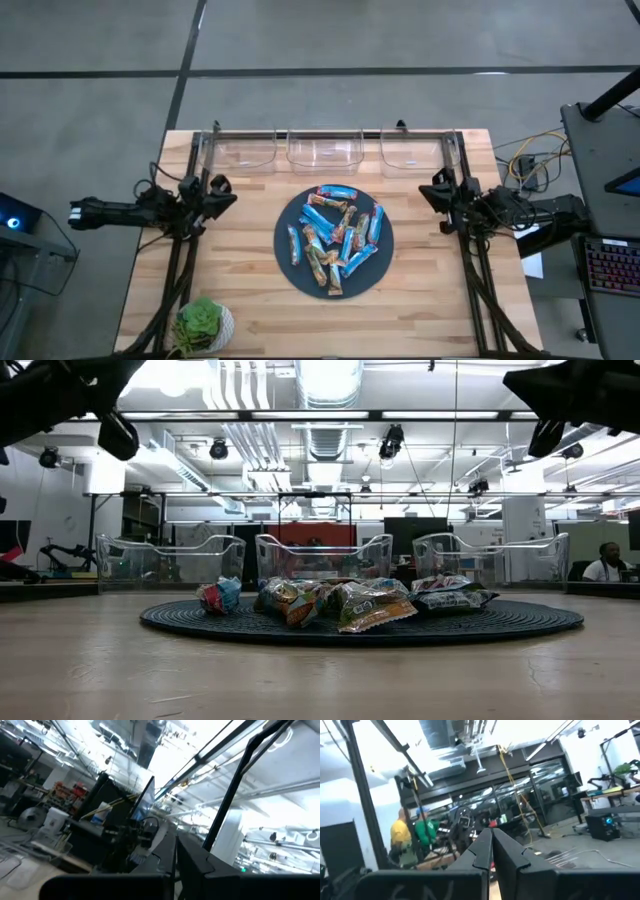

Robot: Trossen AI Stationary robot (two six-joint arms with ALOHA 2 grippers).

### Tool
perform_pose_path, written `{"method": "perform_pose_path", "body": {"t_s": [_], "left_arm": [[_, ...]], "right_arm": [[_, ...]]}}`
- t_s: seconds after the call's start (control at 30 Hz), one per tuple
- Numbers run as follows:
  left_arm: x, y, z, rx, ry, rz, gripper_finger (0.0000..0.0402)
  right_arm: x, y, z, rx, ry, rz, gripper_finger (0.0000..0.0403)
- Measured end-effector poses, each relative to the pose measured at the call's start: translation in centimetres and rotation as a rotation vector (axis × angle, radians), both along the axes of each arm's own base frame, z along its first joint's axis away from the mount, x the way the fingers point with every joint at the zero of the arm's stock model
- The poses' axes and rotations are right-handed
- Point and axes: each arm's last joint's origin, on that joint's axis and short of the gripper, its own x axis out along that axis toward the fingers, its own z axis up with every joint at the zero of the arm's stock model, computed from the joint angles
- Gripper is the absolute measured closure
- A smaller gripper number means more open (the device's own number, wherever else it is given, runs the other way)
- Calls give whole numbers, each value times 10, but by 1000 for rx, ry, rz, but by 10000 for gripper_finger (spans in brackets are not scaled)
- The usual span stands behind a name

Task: Pick and place Granola Bars by type
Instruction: Put the red granola bar into the left transparent bin

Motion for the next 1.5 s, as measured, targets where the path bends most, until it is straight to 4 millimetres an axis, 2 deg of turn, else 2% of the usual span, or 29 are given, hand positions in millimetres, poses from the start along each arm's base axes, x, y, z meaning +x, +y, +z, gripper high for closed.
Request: {"method": "perform_pose_path", "body": {"t_s": [0.23,0.53,0.7,0.9,1.23,1.5], "left_arm": [[-6,1,10,-18,-119,10,401],[-14,3,24,-25,-245,112,401],[-20,4,50,49,-302,169,401],[-25,4,83,136,-258,223,401],[-29,4,139,192,-46,221,401],[-24,4,180,259,36,236,401]], "right_arm": [[-4,-1,7,54,-90,11,394],[-16,-2,28,27,-288,-17,394],[-23,-2,54,-19,-344,-52,394],[-27,-3,89,-79,-332,-100,394],[-16,-2,150,-114,-162,-100,394],[-4,-1,183,-130,-12,-89,394]]}}
